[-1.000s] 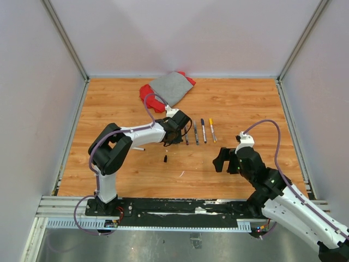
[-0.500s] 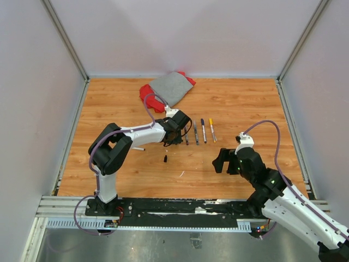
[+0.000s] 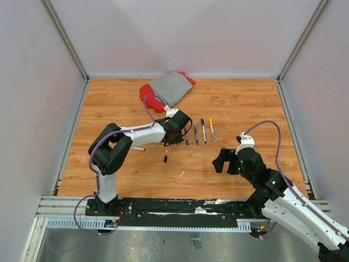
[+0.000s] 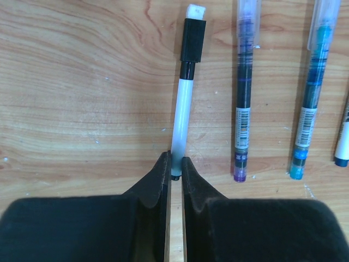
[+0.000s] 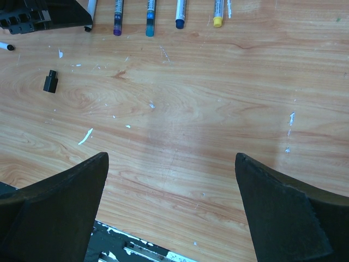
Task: Insert the pens into the pen caps
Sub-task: Place the pen at the center of the board.
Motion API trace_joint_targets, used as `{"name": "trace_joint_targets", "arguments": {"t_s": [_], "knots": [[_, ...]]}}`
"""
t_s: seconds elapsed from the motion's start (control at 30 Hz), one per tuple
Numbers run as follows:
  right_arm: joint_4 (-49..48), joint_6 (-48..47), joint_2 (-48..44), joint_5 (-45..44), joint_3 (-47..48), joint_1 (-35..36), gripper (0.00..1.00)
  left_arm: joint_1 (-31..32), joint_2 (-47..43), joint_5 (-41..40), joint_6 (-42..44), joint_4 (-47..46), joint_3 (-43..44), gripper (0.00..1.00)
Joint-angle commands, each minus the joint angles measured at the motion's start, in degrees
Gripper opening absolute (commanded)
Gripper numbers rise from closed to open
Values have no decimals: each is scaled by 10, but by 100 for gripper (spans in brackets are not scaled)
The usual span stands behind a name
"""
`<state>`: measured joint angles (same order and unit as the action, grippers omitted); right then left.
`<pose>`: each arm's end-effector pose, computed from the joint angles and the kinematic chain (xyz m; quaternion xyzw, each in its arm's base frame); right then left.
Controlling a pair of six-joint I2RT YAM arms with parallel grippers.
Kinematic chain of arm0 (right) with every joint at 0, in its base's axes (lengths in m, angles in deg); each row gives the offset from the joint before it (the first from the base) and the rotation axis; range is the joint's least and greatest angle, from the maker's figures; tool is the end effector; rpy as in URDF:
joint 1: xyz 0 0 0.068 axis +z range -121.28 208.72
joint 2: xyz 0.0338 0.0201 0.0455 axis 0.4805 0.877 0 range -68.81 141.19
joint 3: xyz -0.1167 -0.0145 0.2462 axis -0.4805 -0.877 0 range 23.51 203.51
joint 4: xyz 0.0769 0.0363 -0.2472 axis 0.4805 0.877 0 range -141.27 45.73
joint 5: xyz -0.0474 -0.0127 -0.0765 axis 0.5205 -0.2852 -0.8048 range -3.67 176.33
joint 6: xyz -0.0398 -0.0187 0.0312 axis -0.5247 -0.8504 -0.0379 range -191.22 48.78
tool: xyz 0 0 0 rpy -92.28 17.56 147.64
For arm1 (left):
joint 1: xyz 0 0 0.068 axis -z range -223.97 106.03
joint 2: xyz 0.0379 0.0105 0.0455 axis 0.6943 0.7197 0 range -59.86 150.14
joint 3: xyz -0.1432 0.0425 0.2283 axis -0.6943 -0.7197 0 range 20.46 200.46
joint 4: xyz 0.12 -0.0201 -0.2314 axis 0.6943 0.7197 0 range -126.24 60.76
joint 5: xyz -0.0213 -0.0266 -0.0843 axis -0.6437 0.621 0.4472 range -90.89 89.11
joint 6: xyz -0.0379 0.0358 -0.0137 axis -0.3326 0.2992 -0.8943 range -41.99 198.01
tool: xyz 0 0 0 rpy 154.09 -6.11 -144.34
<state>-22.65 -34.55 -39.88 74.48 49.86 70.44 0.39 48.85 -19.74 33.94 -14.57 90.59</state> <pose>0.1015 0.0807 0.2338 0.0125 0.8680 0.2389 0.4352 0.2847 -0.2624 0.1642 -0.0396 0.9535 -0.0632 0.2919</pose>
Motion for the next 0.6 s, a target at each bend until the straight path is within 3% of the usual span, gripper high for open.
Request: {"name": "trace_joint_targets", "arguments": {"t_s": [0.0,0.4,0.57], "knots": [[13,7,-6,5,-7,-5,98,-3,-10,13,-34,-30,-14,8],[18,9,-11,6,-8,-6,99,-6,-59,0,-122,-78,-92,8],[16,10,-10,7,-8,-5,99,-9,-45,3,-112,-70,-80,18]]}}
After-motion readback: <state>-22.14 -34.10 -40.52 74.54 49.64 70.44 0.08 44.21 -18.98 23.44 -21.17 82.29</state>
